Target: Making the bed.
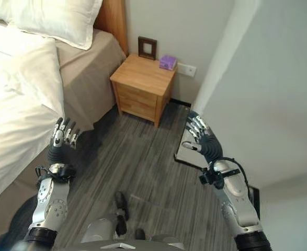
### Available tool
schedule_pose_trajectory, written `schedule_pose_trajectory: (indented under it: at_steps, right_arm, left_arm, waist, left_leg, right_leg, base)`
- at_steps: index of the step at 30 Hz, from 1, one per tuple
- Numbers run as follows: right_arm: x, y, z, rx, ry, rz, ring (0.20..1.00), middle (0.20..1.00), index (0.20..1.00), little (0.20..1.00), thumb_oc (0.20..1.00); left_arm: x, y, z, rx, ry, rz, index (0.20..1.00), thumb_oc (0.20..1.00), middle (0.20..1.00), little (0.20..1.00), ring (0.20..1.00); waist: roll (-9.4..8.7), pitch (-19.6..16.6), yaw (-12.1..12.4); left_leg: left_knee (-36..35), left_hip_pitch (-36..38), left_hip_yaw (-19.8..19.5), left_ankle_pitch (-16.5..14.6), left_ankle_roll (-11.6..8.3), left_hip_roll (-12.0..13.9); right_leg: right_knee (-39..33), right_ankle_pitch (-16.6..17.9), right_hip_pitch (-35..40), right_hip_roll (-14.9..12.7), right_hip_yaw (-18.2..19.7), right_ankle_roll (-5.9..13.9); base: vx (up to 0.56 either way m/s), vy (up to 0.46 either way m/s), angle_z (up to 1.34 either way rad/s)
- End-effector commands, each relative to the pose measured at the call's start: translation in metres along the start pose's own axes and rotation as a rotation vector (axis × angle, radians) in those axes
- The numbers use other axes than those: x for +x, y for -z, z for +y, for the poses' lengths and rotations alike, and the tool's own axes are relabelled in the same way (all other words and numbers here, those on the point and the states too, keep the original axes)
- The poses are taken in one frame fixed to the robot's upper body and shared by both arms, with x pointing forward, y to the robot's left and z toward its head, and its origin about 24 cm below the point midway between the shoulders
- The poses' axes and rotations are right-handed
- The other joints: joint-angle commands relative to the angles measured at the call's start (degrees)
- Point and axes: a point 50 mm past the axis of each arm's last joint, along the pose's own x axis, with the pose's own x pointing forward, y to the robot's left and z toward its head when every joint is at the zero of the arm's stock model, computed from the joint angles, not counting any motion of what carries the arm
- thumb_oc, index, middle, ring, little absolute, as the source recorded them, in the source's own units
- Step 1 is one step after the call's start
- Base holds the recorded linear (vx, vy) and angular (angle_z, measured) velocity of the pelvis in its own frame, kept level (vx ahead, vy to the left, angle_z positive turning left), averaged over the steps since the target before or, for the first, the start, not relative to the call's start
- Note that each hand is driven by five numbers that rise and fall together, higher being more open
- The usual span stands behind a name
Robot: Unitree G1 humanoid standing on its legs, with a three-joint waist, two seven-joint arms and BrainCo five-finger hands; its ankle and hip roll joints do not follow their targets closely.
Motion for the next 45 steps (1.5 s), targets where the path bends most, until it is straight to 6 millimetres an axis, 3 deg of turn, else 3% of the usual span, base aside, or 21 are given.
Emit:
schedule_pose_trajectory:
  at_steps: [1,2,3,4,5,6,8,11,13,16,17,20,21,24,27,32,33,34,36,38,45]
  right_arm:
    - [0.007,-0.018,0.013,-0.043,-0.086,-0.093,1.000,1.000,1.000,1.000,1.000]
    - [0.007,-0.017,0.013,-0.043,-0.087,-0.093,1.000,1.000,1.000,1.000,1.000]
    - [0.019,-0.019,0.026,-0.021,-0.132,-0.122,1.000,1.000,1.000,1.000,1.000]
    - [0.020,-0.019,0.026,-0.021,-0.133,-0.123,1.000,1.000,1.000,1.000,1.000]
    - [0.025,-0.021,0.033,-0.010,-0.163,-0.142,1.000,1.000,1.000,1.000,1.000]
    - [0.028,-0.022,0.038,-0.004,-0.185,-0.155,1.000,1.000,1.000,1.000,1.000]
    - [0.030,-0.021,0.043,0.005,-0.201,-0.152,1.000,1.000,1.000,1.000,1.000]
    - [0.030,-0.021,0.046,0.020,-0.207,-0.150,1.000,1.000,1.000,1.000,1.000]
    - [0.026,-0.019,0.044,0.022,-0.199,-0.141,1.000,1.000,1.000,1.000,1.000]
    - [0.016,-0.014,0.038,0.006,-0.178,-0.101,1.000,1.000,1.000,1.000,1.000]
    - [0.013,-0.014,0.035,0.003,-0.174,-0.094,1.000,1.000,1.000,1.000,1.000]
    - [0.013,-0.013,0.034,0.000,-0.174,-0.087,1.000,1.000,1.000,1.000,1.000]
    - [0.013,-0.013,0.033,0.001,-0.173,-0.088,1.000,1.000,1.000,1.000,1.000]
    - [0.010,-0.012,0.032,-0.002,-0.175,-0.074,1.000,1.000,1.000,1.000,1.000]
    - [0.007,-0.010,0.031,0.008,-0.183,-0.055,1.000,1.000,1.000,1.000,1.000]
    - [0.008,-0.010,0.023,0.001,-0.183,-0.040,1.000,1.000,1.000,1.000,1.000]
    - [0.007,-0.012,0.019,-0.008,-0.175,-0.043,1.000,1.000,1.000,1.000,1.000]
    - [0.007,-0.012,0.019,-0.009,-0.174,-0.043,1.000,1.000,1.000,1.000,1.000]
    - [0.005,-0.012,0.016,-0.006,-0.149,-0.040,1.000,1.000,1.000,1.000,1.000]
    - [0.000,-0.011,0.013,0.025,-0.090,-0.047,1.000,1.000,1.000,1.000,1.000]
    - [-0.006,-0.002,0.014,0.065,-0.047,-0.026,1.000,1.000,1.000,1.000,1.000]
  left_arm:
    - [0.005,-0.025,0.000,0.092,0.038,-0.105,1.000,1.000,1.000,1.000,1.000]
    - [0.005,-0.025,0.000,0.092,0.037,-0.106,1.000,1.000,1.000,1.000,1.000]
    - [0.008,-0.033,0.000,0.128,0.035,-0.131,1.000,1.000,1.000,1.000,1.000]
    - [0.008,-0.033,0.000,0.129,0.034,-0.132,1.000,1.000,1.000,1.000,1.000]
    - [0.009,-0.038,0.001,0.142,0.032,-0.146,1.000,1.000,1.000,1.000,1.000]
    - [0.010,-0.042,0.001,0.150,0.040,-0.155,1.000,1.000,1.000,1.000,1.000]
    - [0.010,-0.044,-0.001,0.176,0.054,-0.157,1.000,1.000,1.000,1.000,1.000]
    - [0.009,-0.050,0.001,0.202,0.061,-0.163,1.000,1.000,1.000,1.000,1.000]
    - [0.008,-0.050,0.005,0.189,0.054,-0.155,1.000,1.000,1.000,1.000,1.000]
    - [0.009,-0.041,0.003,0.172,0.073,-0.118,1.000,1.000,1.000,1.000,1.000]
    - [0.009,-0.038,0.003,0.176,0.083,-0.103,1.000,1.000,1.000,1.000,1.000]
    - [0.007,-0.037,0.004,0.192,0.086,-0.089,1.000,1.000,1.000,1.000,1.000]
    - [0.007,-0.035,0.005,0.189,0.087,-0.082,1.000,1.000,1.000,1.000,1.000]
    - [0.009,-0.034,0.003,0.188,0.101,-0.078,1.000,1.000,1.000,1.000,1.000]
    - [0.011,-0.033,-0.006,0.183,0.132,-0.089,1.000,1.000,1.000,1.000,1.000]
    - [0.017,-0.027,-0.019,0.080,0.164,-0.101,1.000,1.000,1.000,1.000,1.000]
    - [0.015,-0.019,-0.023,0.043,0.166,-0.073,1.000,1.000,1.000,1.000,1.000]
    - [0.015,-0.019,-0.023,0.043,0.166,-0.073,1.000,1.000,1.000,1.000,1.000]
    - [0.014,-0.011,-0.027,0.016,0.174,-0.043,1.000,1.000,1.000,1.000,1.000]
    - [0.009,0.003,-0.023,0.012,0.148,0.019,1.000,1.000,1.000,1.000,1.000]
    - [-0.003,0.006,-0.004,0.055,0.077,0.063,1.000,1.000,1.000,1.000,1.000]
  waist:
    - [-0.19,-3.82,1.04]
    - [-0.25,-3.81,1.04]
    - [-0.98,-3.07,2.15]
    - [-1.04,-3.11,2.15]
    - [-1.09,-2.04,2.10]
    - [-0.85,-1.07,1.68]
    - [0.33,0.73,0.82]
    - [1.38,0.59,1.35]
    - [1.45,0.54,0.97]
    - [0.59,0.40,-1.14]
    - [0.75,-0.42,-1.57]
    - [1.08,-0.44,-2.12]
    - [1.08,-0.48,-2.54]
    - [1.26,-0.39,-3.76]
    - [1.32,-0.88,-3.89]
    - [1.69,-1.32,-4.52]
    - [1.19,-1.32,-5.13]
    - [1.23,-1.30,-5.15]
    - [1.11,-1.44,-5.97]
    - [2.19,-2.30,-6.86]
    - [3.26,-3.68,-7.28]
  left_leg:
    - [-0.35,2.57,-0.76,6.90,-2.41,3.40]
    - [-0.32,2.58,-0.72,6.86,-2.39,3.37]
    - [-1.55,5.55,-0.38,3.98,-0.24,2.43]
    - [-1.62,5.49,-0.31,4.01,-0.20,2.38]
    - [-1.96,7.03,-0.34,3.34,0.30,2.44]
    - [-1.98,8.04,-1.14,2.96,0.73,2.80]
    - [-2.38,10.30,-3.90,2.47,1.04,3.56]
    - [-3.54,12.71,-5.83,1.59,0.34,4.41]
    - [-3.55,13.82,-8.95,0.51,-0.56,4.14]
    - [-4.24,14.61,-14.53,-0.30,-0.77,2.40]
    - [-5.04,15.71,-16.81,-1.42,-1.04,2.01]
    - [-5.37,17.36,-18.92,-2.58,-1.71,2.30]
    - [-5.65,17.86,-20.09,-2.95,-2.00,2.49]
    - [-6.71,19.59,-23.55,-3.67,-2.88,3.08]
    - [-5.75,19.49,-27.70,-3.44,-3.89,4.44]
    - [0.19,15.28,-27.36,1.18,-6.51,6.94]
    - [2.81,14.21,-23.27,2.33,-6.80,8.11]
    - [2.92,14.17,-23.33,2.26,-6.82,8.14]
    - [2.42,14.36,-19.43,2.03,-6.90,8.63]
    - [-3.32,14.36,-15.64,1.61,-6.16,7.00]
    - [-6.72,16.81,-16.62,0.66,-5.18,4.73]
  right_leg:
    - [5.41,0.23,-0.85,-6.90,-0.64,5.26]
    - [5.51,0.15,-0.89,-6.94,-0.61,5.28]
    - [19.14,5.60,-5.98,-8.11,-1.81,9.98]
    - [19.47,5.44,-6.24,-8.15,-1.74,10.01]
    - [25.33,9.74,-9.28,-8.06,-1.91,12.66]
    - [31.57,11.81,-11.60,-7.83,-1.51,14.12]
    - [38.70,11.56,-16.93,-7.53,-1.54,13.39]
    - [33.10,11.28,-19.35,-14.03,-4.30,10.48]
    - [27.11,11.64,-19.84,-16.92,-4.44,10.17]
    - [20.79,14.03,-19.21,-14.18,4.95,12.22]
    - [15.27,12.55,-19.56,-13.52,7.35,12.29]
    - [11.70,13.58,-20.60,-14.45,7.37,12.86]
    - [10.35,13.54,-21.49,-14.16,9.07,13.20]
    - [6.45,12.64,-22.90,-11.53,13.86,13.63]
    - [7.22,11.58,-21.69,-9.85,14.58,12.57]
    - [4.13,11.37,-17.15,-9.88,8.98,9.76]
    - [3.57,10.92,-15.37,-10.13,6.77,8.97]
    - [3.57,10.91,-15.34,-10.10,6.72,8.95]
    - [3.51,10.22,-14.23,-10.23,5.51,8.35]
    - [3.73,9.38,-13.93,-10.23,3.22,8.48]
    - [3.37,9.13,-13.98,-9.78,3.56,8.99]
  base:
    - [0.30,0.137,0.09]
    - [0.27,0.186,0.02]
    - [0.17,0.140,-0.01]
    - [0.21,0.173,-0.11]
    - [0.09,0.060,-0.11]
    - [0.15,0.080,-0.05]
    - [0.20,0.062,0.02]
    - [0.27,-0.036,0.66]
    - [0.33,-0.063,0.43]
    - [0.30,-0.093,1.03]
    - [0.32,-0.099,1.54]
    - [0.30,-0.107,1.16]
    - [0.29,-0.113,0.73]
    - [0.26,-0.141,0.34]
    - [0.16,-0.239,0.52]
    - [0.06,-0.250,0.90]
    - [0.04,-0.208,1.04]
    - [0.03,-0.172,0.96]
    - [-0.01,-0.072,0.78]
    - [-0.02,-0.038,0.42]
    - [0.01,0.038,0.23]
